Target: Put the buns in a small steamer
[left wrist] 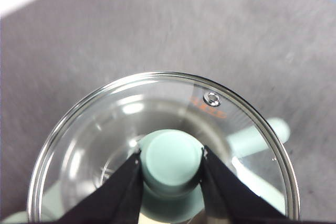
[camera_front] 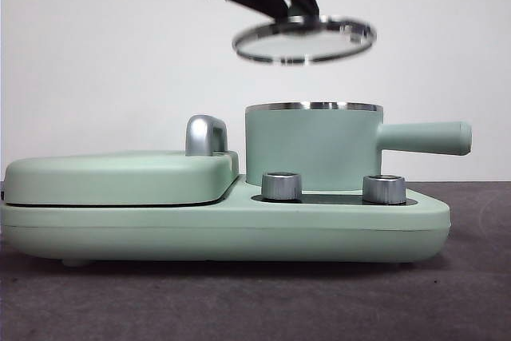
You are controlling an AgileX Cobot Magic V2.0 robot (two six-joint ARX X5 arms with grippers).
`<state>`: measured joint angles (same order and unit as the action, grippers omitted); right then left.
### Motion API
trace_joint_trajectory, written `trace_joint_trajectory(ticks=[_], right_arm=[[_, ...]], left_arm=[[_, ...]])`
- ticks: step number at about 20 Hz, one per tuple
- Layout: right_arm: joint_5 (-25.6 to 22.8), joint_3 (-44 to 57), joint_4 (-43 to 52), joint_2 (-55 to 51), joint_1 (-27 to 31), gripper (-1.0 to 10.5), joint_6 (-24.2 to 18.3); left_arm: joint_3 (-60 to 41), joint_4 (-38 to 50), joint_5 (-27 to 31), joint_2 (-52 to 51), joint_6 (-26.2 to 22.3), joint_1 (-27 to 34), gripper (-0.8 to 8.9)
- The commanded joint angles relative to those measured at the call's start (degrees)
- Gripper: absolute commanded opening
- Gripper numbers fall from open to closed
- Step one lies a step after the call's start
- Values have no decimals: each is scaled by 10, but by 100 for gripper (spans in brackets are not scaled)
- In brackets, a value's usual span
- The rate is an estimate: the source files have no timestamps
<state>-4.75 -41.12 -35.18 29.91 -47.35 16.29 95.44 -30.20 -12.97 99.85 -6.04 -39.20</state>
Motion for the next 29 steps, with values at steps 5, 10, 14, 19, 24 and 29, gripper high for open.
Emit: trace_joint_trajectory(ticks=[5,10,14,19,24,29], right_arm=[[-2,-5,3,-9,-6,388,-6],[-2,-5,4,-9,-6,388,-6],[-2,-5,4,-9,-6,388,-7],[-2,-5,4,-9,-6,388,-6],[-2,-5,4,-9,-6,388,-7],[-2,-5,4,-9,-6,388,-6]], left_arm=[[20,43,-2,40,6,-6,15],[20,58,-2,56,5,-7,14],[20,58,-2,75,5,-7,14],[20,59,-2,82,1,-7,15],[20,54,-2,87,-4,-5,15],[20,23,-1,100,-32,-10,15]])
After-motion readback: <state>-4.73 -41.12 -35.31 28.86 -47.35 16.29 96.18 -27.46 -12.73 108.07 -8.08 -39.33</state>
